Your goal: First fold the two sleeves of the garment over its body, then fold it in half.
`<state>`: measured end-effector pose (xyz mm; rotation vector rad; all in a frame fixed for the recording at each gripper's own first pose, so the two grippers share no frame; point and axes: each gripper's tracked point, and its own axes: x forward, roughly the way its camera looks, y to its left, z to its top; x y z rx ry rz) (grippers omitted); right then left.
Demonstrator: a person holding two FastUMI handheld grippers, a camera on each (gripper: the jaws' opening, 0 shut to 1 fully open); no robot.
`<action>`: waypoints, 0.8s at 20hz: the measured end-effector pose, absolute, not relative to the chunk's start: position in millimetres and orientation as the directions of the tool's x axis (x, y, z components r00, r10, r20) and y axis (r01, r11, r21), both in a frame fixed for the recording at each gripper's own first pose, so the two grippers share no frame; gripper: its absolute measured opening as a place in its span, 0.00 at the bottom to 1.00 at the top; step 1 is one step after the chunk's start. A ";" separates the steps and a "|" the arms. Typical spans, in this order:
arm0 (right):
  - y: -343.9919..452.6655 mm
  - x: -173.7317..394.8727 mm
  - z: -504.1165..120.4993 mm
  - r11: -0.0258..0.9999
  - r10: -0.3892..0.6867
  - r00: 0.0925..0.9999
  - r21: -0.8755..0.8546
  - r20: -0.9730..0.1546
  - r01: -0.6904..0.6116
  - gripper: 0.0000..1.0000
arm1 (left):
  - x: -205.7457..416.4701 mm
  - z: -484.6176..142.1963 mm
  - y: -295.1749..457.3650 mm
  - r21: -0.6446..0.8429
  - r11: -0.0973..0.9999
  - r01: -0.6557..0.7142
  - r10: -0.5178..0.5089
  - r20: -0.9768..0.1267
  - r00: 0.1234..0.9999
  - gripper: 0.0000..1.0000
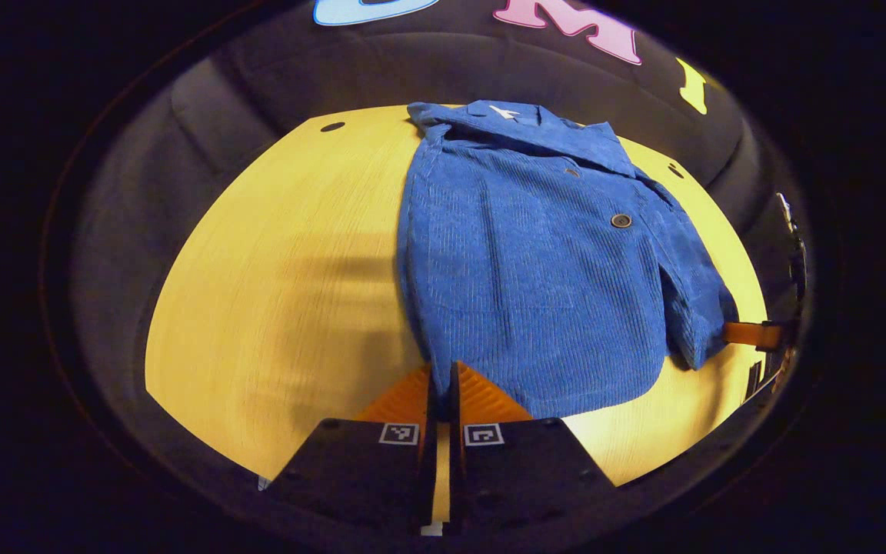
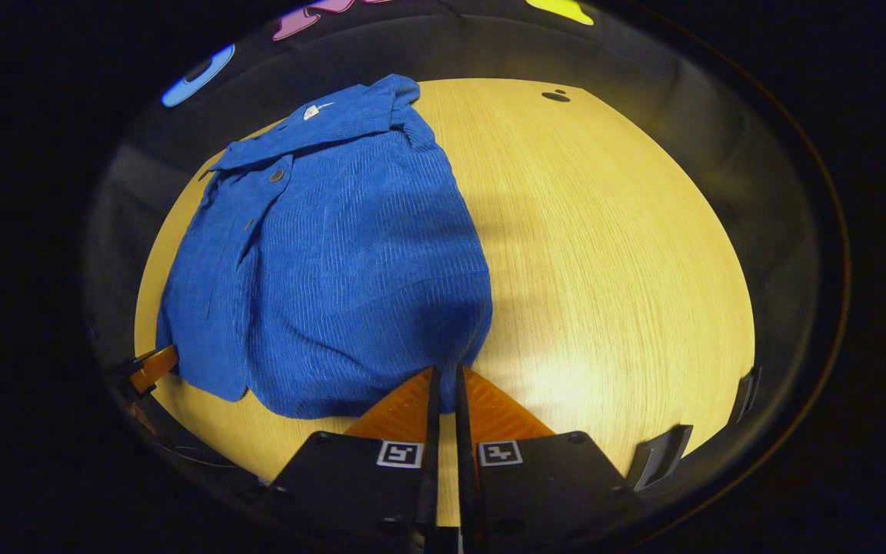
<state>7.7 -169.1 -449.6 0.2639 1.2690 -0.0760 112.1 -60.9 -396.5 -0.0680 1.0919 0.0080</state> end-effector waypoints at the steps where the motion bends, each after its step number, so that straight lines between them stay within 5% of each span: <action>1: -169.7 9.0 -449.6 0.968 0.103 0.308 0.167 -0.946 0.188 0.12 | 112.7 -392.7 -61.9 -0.046 0.999 -0.027 -0.028 -0.885 0.465 0.05; 2: -170.3 9.5 -449.4 0.962 0.102 0.317 0.175 -0.943 0.210 0.13 | 110.6 -396.8 -61.5 -0.046 0.999 -0.023 -0.031 -0.893 0.449 0.02; 3: -166.3 10.6 -450.2 0.960 0.131 0.322 0.201 -0.938 0.194 0.02 | 111.3 -396.4 -65.3 -0.050 0.999 0.001 -0.045 -0.894 0.446 0.00; 7: -167.1 12.3 -444.6 0.953 0.152 0.330 0.227 -0.932 0.201 0.01 | 113.1 -393.1 -63.5 -0.061 0.998 0.010 -0.059 -0.901 0.430 0.00; 16: -169.7 73.6 -370.9 0.955 0.150 0.483 0.253 -0.863 0.155 0.01 | 149.9 -312.2 -69.5 -0.167 0.986 -0.014 -0.131 -0.820 0.557 0.00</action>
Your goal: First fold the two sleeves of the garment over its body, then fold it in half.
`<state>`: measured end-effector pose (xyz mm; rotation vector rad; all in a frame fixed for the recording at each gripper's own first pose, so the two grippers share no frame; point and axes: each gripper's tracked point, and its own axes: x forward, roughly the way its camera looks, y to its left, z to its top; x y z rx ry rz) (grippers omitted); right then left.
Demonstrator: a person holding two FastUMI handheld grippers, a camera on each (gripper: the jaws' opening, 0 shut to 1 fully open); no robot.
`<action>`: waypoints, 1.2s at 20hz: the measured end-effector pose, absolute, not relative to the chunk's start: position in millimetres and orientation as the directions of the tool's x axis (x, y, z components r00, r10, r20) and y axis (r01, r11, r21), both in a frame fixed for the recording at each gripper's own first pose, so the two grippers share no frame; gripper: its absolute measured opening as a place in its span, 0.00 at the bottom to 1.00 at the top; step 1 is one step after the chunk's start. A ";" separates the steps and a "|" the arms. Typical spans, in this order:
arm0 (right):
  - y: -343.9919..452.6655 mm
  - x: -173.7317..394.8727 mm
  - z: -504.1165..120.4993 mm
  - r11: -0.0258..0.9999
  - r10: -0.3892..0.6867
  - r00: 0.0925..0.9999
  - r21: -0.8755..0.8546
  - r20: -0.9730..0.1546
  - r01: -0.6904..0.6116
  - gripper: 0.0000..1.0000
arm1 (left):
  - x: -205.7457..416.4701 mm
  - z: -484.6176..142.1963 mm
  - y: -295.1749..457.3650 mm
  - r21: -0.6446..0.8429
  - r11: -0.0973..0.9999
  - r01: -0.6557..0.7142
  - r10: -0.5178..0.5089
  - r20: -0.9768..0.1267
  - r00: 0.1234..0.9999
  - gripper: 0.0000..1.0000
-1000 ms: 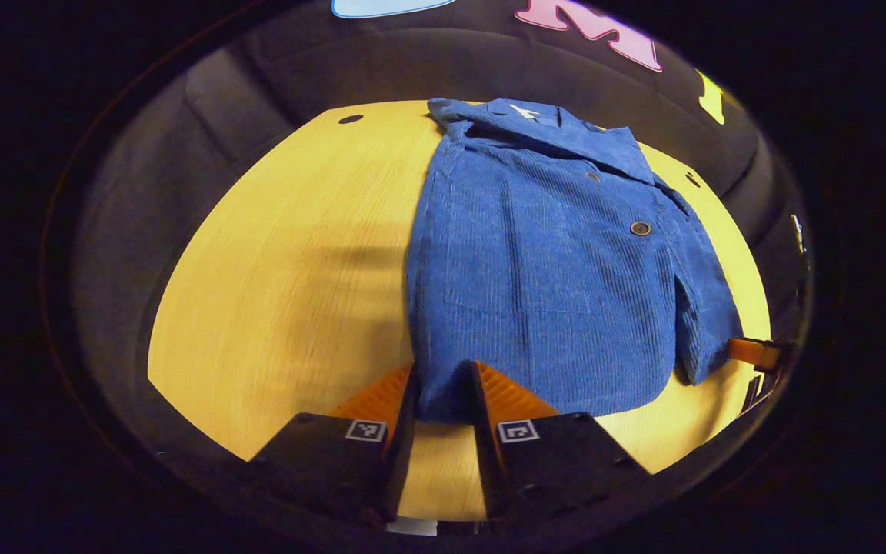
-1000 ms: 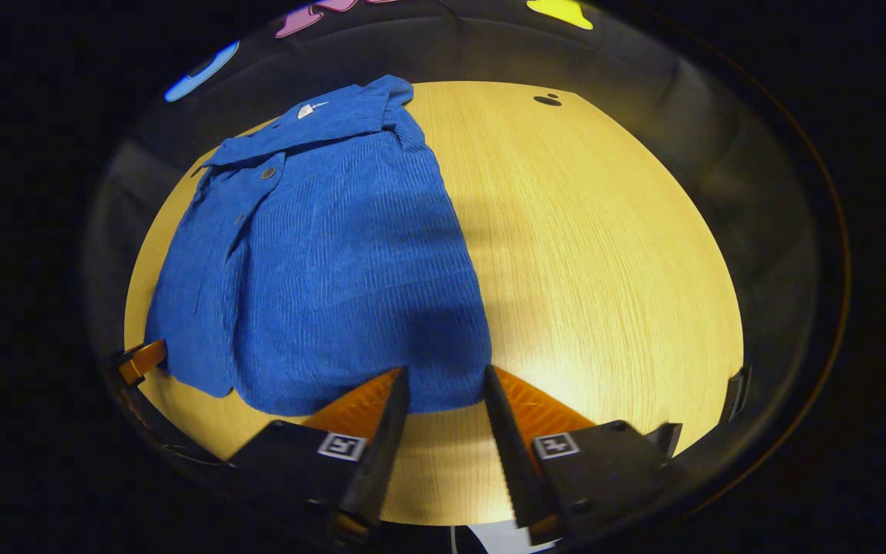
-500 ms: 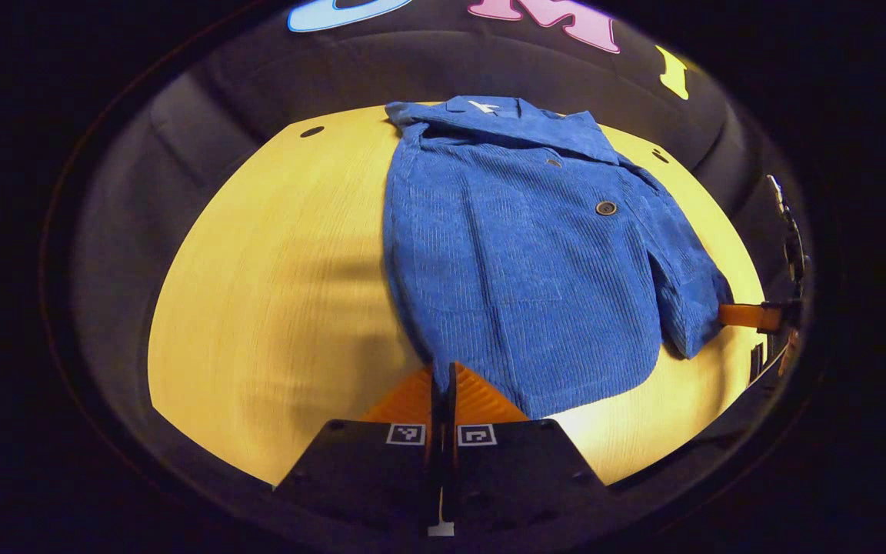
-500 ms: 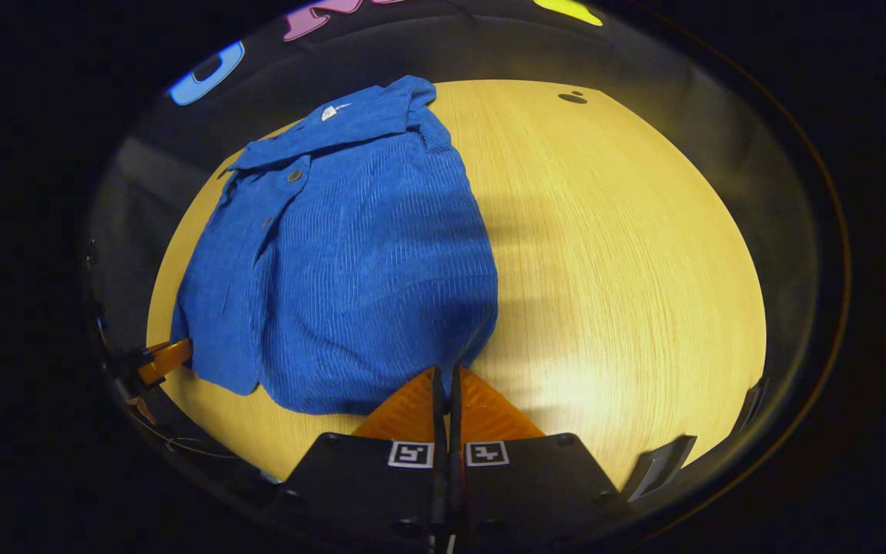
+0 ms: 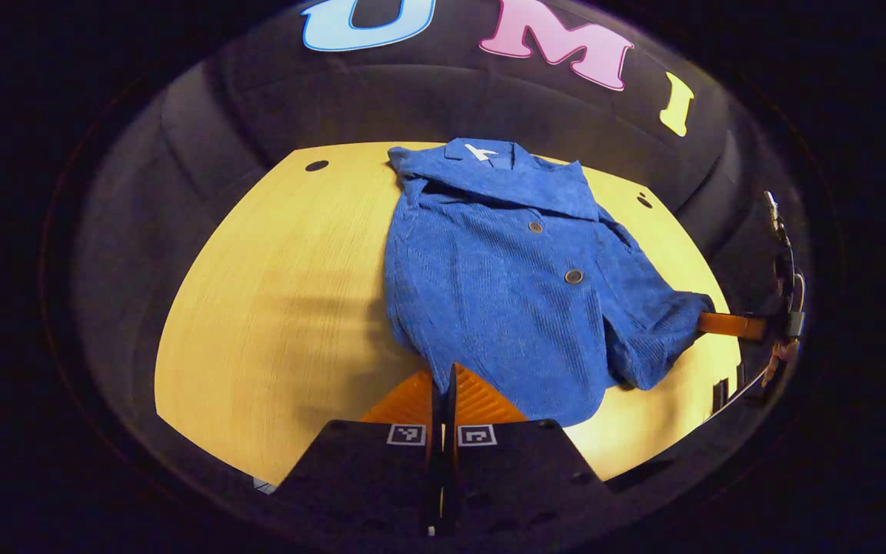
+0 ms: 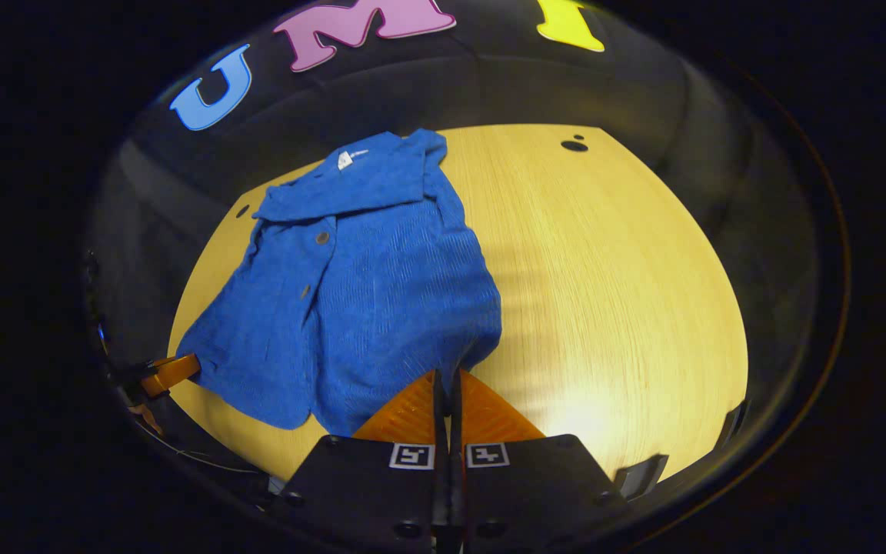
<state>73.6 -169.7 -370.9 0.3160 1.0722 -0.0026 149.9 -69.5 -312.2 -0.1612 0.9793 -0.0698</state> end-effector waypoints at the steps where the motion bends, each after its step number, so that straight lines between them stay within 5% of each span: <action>1: -168.5 86.3 -362.0 0.955 0.156 0.501 0.260 -0.852 0.144 0.01 | 158.9 -301.6 -69.3 -0.176 0.984 -0.018 -0.134 -0.810 0.572 0.00; 15: -186.8 330.1 -273.7 0.964 0.175 0.717 0.264 -0.675 0.013 0.01 | 375.9 -211.6 -22.4 -0.039 0.999 0.004 -0.029 -0.660 0.751 0.00; 24: -209.6 473.5 -330.9 0.987 0.070 0.795 0.157 -0.602 0.031 0.01 | 560.8 -255.1 7.7 0.027 1.000 -0.001 0.015 -0.503 0.864 0.00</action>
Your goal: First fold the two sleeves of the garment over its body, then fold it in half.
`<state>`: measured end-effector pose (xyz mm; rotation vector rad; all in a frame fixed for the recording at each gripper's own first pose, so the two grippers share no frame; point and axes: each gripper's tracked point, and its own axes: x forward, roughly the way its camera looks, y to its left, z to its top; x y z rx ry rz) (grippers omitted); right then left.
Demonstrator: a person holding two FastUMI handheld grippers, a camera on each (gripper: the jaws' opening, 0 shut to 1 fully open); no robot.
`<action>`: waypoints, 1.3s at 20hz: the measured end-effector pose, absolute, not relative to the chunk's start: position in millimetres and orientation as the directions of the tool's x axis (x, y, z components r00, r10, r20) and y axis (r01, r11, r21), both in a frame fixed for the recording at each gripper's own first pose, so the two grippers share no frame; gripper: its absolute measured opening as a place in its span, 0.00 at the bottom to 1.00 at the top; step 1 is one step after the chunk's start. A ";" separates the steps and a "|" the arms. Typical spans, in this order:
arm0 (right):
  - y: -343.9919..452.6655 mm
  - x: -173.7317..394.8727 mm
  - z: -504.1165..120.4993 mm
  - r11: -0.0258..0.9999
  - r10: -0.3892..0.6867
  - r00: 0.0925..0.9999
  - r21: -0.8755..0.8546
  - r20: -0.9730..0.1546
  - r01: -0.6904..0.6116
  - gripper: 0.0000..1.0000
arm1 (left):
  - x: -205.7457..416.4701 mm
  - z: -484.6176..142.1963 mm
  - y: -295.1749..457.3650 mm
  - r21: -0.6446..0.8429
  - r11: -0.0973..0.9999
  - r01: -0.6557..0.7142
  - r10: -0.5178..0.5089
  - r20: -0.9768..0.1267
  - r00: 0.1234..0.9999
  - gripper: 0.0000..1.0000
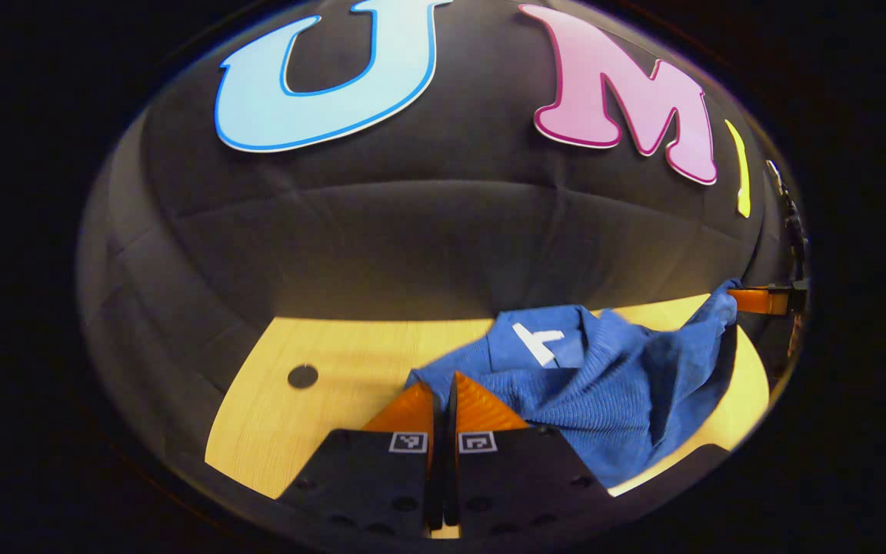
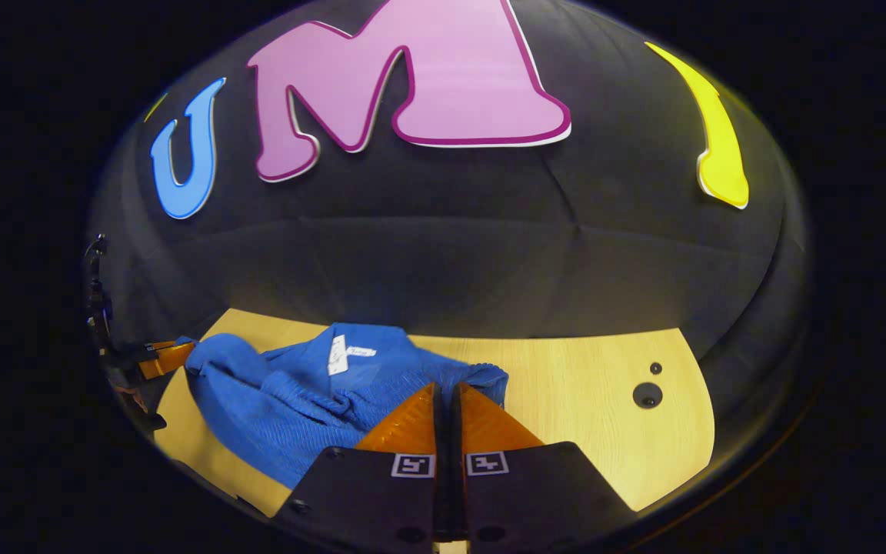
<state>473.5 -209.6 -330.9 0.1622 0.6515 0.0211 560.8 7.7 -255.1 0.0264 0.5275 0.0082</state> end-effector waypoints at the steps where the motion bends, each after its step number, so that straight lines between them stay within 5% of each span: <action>1: -209.5 490.1 -340.3 0.987 0.064 0.805 0.156 -0.589 0.035 0.01 | 577.4 -269.2 8.6 0.024 1.000 -0.011 0.022 -0.492 0.871 0.00; 4: -201.5 521.4 -364.8 0.977 0.082 0.825 0.208 -0.559 0.043 0.05 | 608.5 -312.6 4.6 -0.002 1.000 -0.029 0.024 -0.498 0.867 0.07; 5: -205.1 531.7 -377.6 0.981 0.059 0.826 0.186 -0.561 0.057 0.14 | 610.5 -325.7 2.1 0.003 1.000 -0.027 0.024 -0.515 0.857 0.08; 6: -208.3 530.2 -388.3 0.987 0.039 0.822 0.153 -0.568 0.059 0.35 | 616.2 -341.6 0.0 -0.002 1.000 -0.022 0.018 -0.536 0.844 0.11; 9: -212.9 508.4 -411.5 0.997 0.022 0.771 0.075 -0.636 0.034 0.96 | 610.3 -350.7 -0.1 0.015 0.999 -0.029 0.032 -0.567 0.823 0.81; 18: -215.9 438.5 -328.9 0.998 -0.049 0.839 0.007 -0.542 0.063 0.98 | 540.1 -245.3 -1.6 -0.025 0.995 -0.099 0.078 -0.435 0.897 0.84; 26: -156.5 310.3 -201.2 0.999 -0.043 0.914 0.010 -0.404 0.051 0.97 | 372.8 -137.3 1.3 -0.110 0.984 -0.142 0.113 -0.239 0.964 0.81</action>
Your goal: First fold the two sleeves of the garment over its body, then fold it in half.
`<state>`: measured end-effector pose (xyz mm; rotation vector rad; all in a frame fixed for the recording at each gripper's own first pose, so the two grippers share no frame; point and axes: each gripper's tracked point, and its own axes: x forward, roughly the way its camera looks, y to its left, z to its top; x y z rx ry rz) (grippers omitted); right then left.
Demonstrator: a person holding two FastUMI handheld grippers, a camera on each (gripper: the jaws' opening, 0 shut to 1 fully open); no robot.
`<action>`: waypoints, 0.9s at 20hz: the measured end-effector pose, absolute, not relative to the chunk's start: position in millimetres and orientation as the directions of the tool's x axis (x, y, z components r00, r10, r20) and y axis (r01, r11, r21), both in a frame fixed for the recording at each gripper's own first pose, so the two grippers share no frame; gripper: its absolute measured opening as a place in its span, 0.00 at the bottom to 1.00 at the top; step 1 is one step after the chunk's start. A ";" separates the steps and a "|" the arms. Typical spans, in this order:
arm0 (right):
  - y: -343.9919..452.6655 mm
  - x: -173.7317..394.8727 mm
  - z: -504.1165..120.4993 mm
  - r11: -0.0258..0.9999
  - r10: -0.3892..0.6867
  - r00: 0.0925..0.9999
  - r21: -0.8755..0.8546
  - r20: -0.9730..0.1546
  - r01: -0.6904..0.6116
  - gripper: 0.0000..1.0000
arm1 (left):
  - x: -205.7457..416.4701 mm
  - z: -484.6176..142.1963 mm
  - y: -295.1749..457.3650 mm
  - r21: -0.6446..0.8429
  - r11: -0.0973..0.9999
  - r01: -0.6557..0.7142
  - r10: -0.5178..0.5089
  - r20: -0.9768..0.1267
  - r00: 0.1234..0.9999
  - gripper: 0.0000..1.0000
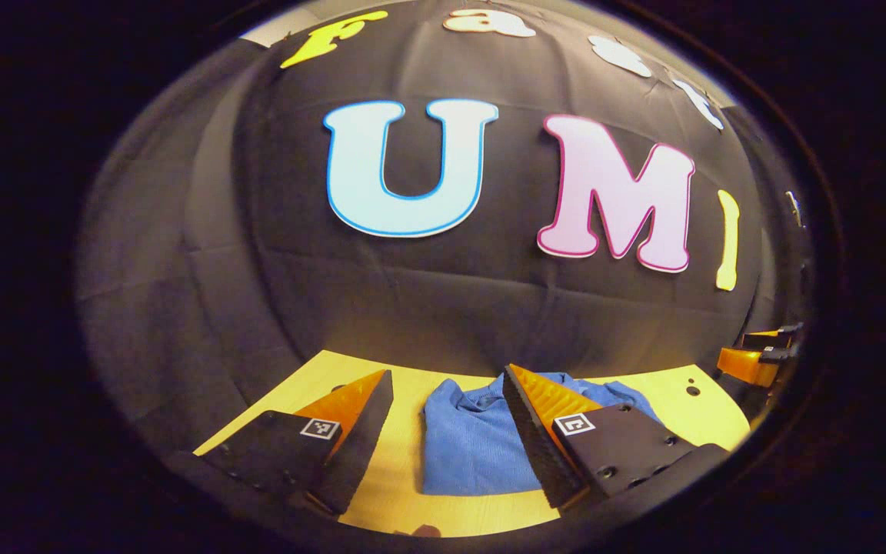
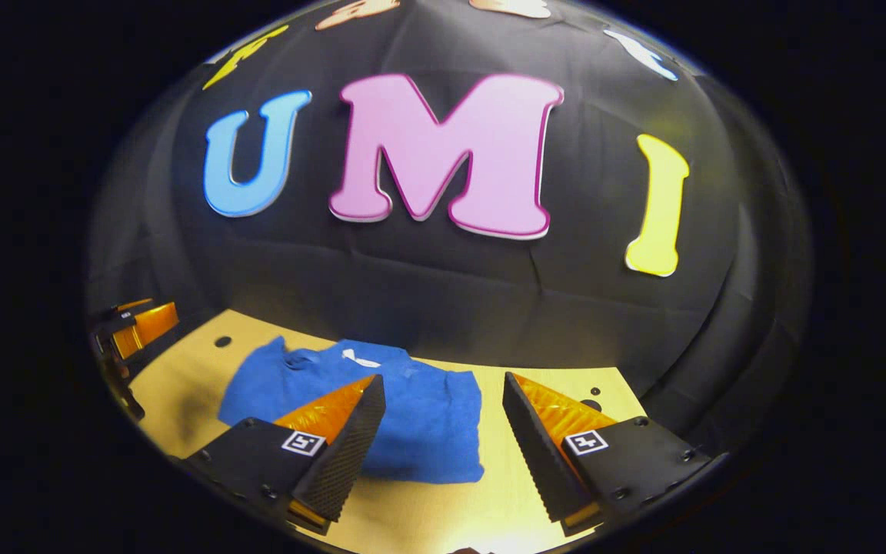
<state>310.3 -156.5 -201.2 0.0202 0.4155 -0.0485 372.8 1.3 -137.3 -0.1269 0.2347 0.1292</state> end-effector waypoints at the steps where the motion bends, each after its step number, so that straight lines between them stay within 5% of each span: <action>1: -150.4 289.6 -188.4 0.998 -0.048 0.919 0.015 -0.391 0.058 0.97 | 348.1 -122.9 -0.4 -0.129 0.983 -0.130 0.103 -0.199 0.975 0.84; 3: -139.3 254.5 -160.7 0.998 -0.051 0.932 0.004 -0.359 0.056 0.97 | 305.8 -88.9 -4.1 -0.138 0.986 -0.097 0.084 -0.096 0.992 0.79; 10: -103.8 128.3 -83.6 0.998 -0.018 0.969 0.053 -0.248 0.032 0.93 | 148.7 -37.7 -17.0 -0.097 0.991 -0.097 0.095 -0.024 0.995 0.83; 18: -65.1 -1.6 -76.3 0.999 0.027 0.978 0.043 -0.206 -0.018 0.93 | 40.0 -62.9 -60.0 -0.132 0.990 -0.047 0.037 -0.081 0.996 0.81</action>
